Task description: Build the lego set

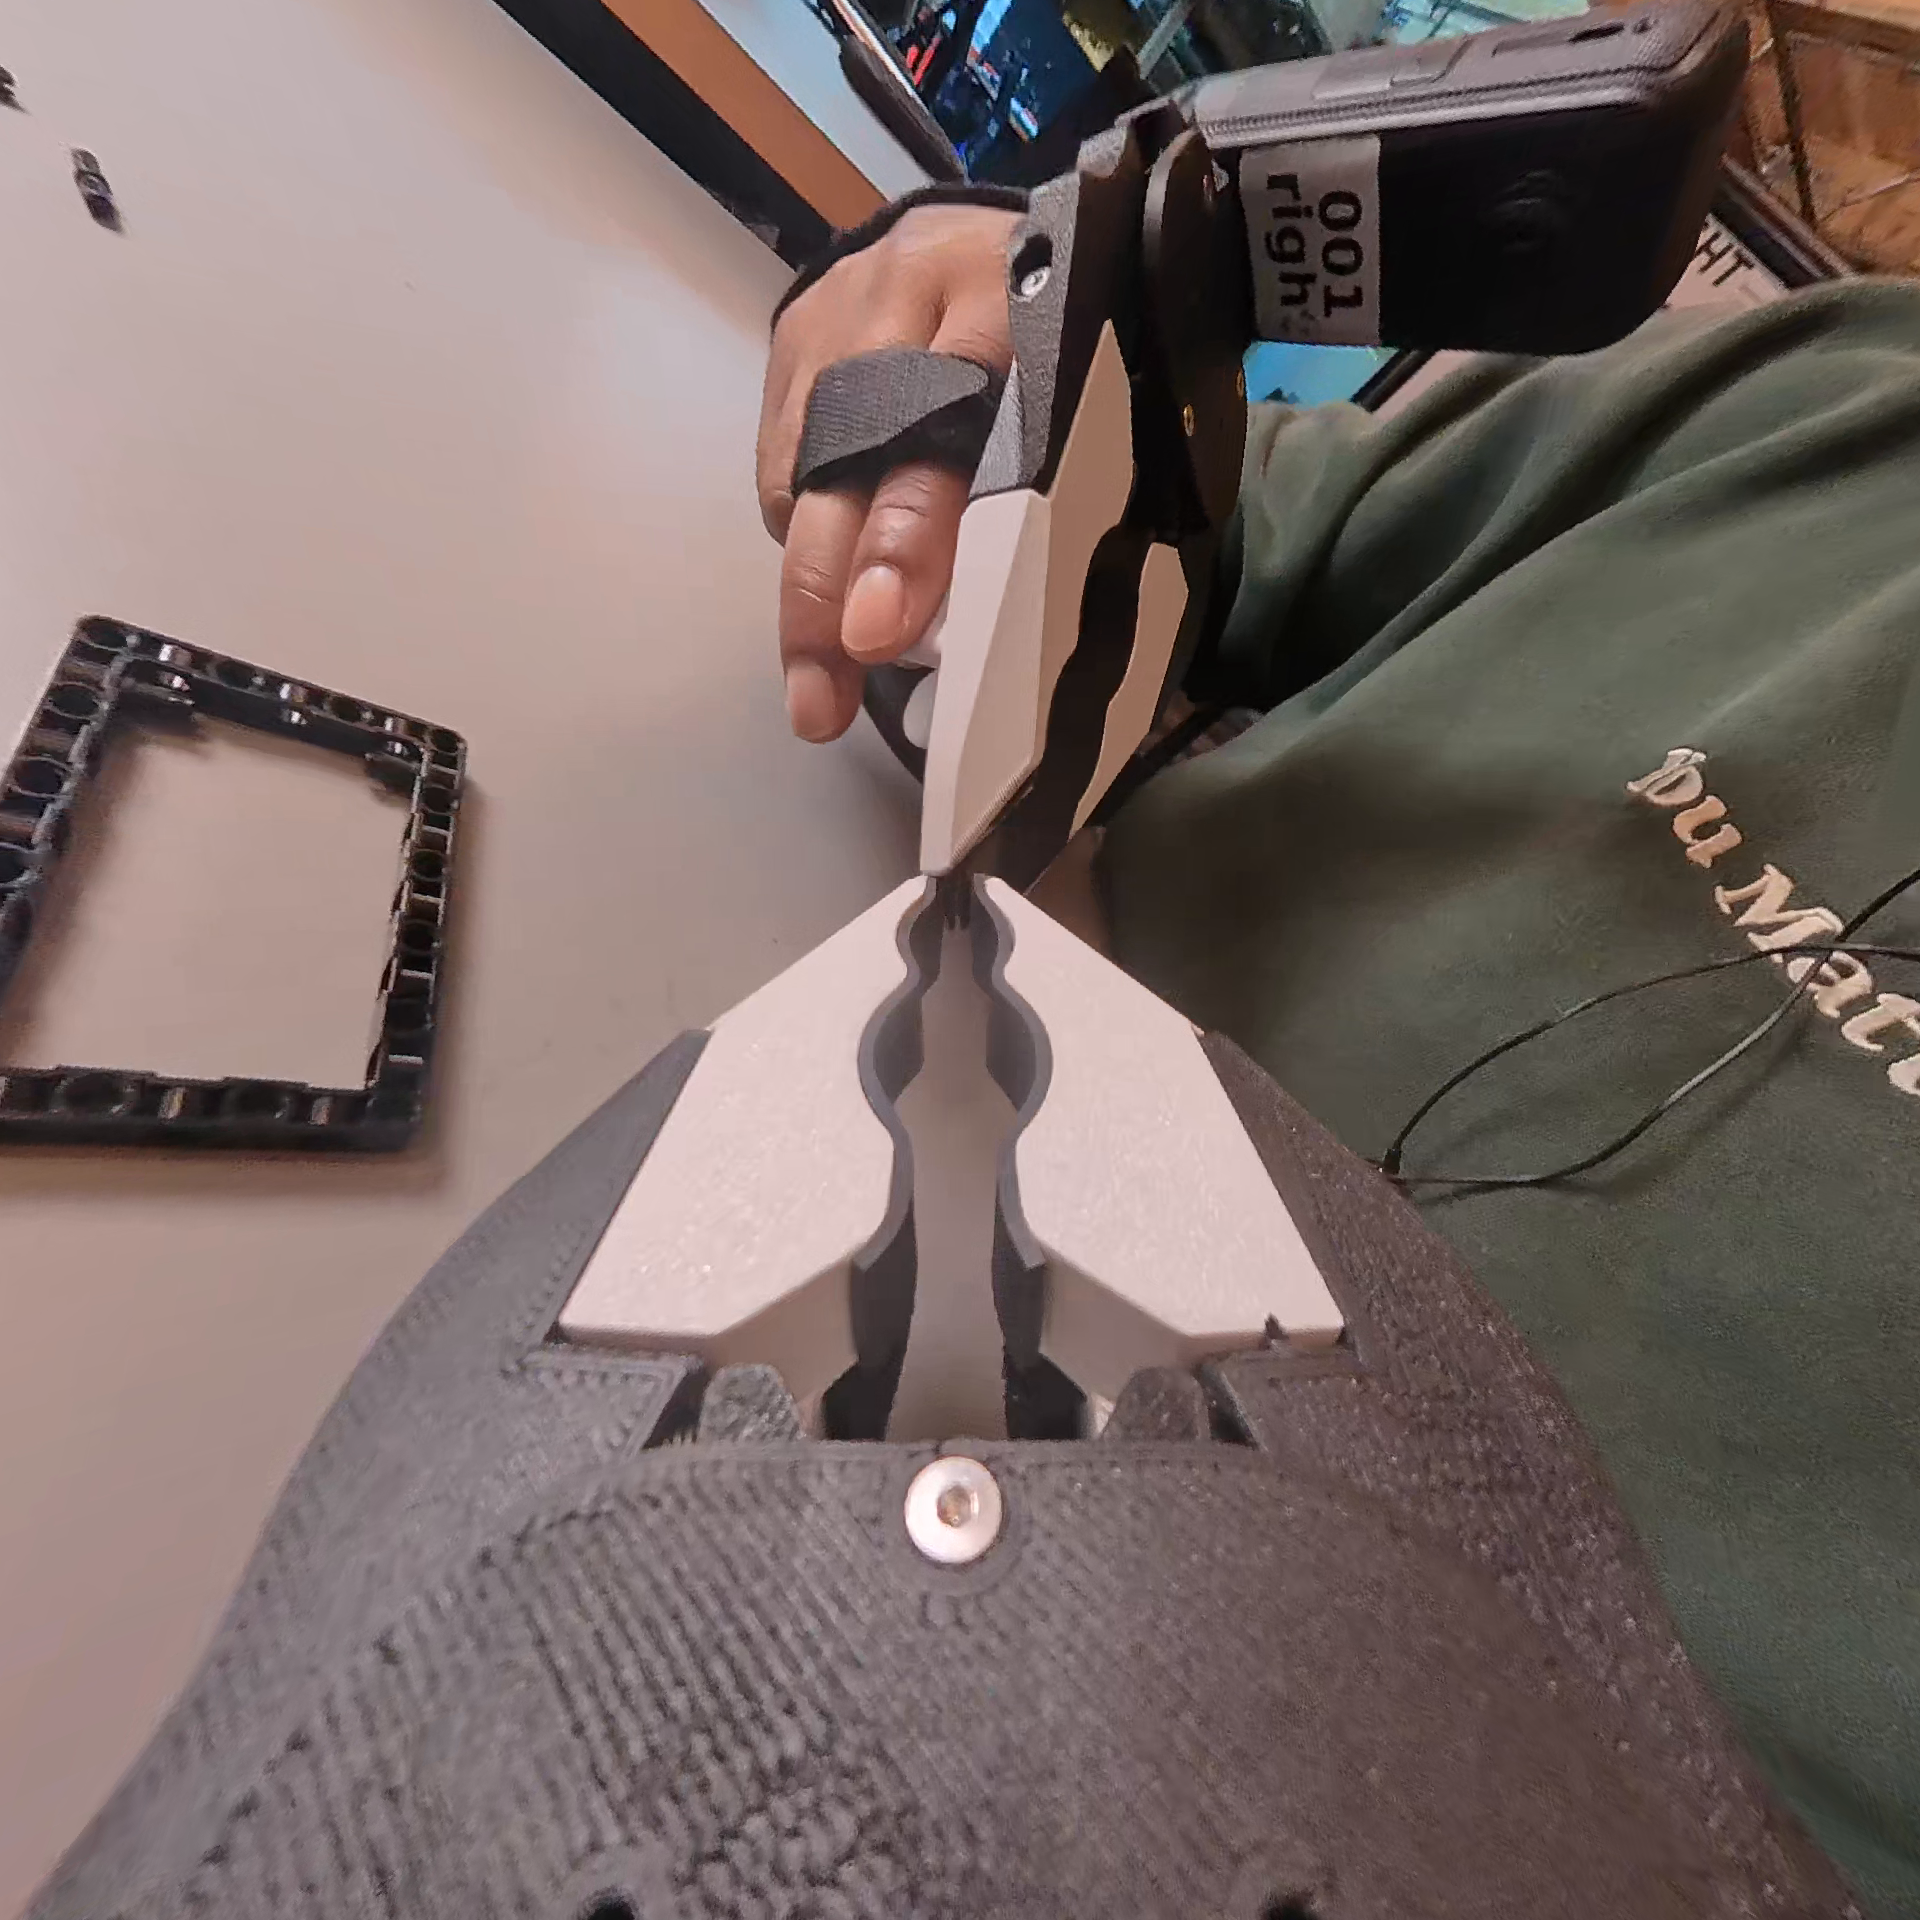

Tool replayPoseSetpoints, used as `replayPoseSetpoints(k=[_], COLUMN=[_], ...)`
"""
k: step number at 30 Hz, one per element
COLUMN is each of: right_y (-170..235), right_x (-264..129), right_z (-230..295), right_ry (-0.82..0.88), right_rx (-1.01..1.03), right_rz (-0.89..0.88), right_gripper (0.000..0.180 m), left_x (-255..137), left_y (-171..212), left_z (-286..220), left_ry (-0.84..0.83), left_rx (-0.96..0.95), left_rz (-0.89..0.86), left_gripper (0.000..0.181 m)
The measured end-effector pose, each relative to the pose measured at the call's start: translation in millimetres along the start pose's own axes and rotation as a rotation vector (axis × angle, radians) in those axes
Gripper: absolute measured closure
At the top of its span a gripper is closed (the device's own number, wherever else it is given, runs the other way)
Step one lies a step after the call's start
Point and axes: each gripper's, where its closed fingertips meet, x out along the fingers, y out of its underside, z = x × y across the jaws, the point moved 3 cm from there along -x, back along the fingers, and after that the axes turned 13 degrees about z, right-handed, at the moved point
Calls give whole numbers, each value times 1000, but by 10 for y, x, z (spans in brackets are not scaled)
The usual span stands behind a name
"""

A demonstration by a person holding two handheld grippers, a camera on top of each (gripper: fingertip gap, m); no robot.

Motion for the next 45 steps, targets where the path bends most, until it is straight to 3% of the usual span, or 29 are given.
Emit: replayPoseSetpoints(k=[19, 21, 22, 25, 29, 31, 45], right_y=[-13, 28, 65, 475, 1561, 1910, 2212], right_x=[-35, -43, -63, -185, -507, -614, -594], right_z=[-83, -113, -146, -475, -999, -1113, -1283], right_ry=[69, 89, 95, 225, 420, 435, 296], right_rx=[-3, 0, 26, 185, 513, 625, 807], right_rz=[6, 26, 35, 181, 450, 505, 524], right_gripper=[175, 177, 177, 177, 177, 177, 170], left_x=[-100, -121, -150, -320, -564, -602, -639], left_y=[-55, -75, -94, -191, -253, -239, -180], left_z=[-13, 50, 106, 218, 376, 423, 500], left_ry=[31, -16, -71, -254, -542, -586, -613], left_rx=[-36, -50, -43, 21, 122, 122, 100], left_rz=[-73, -93, -113, -189, -236, -243, -235], left_gripper=[177, 169, 155, 137, 138, 142, 145])
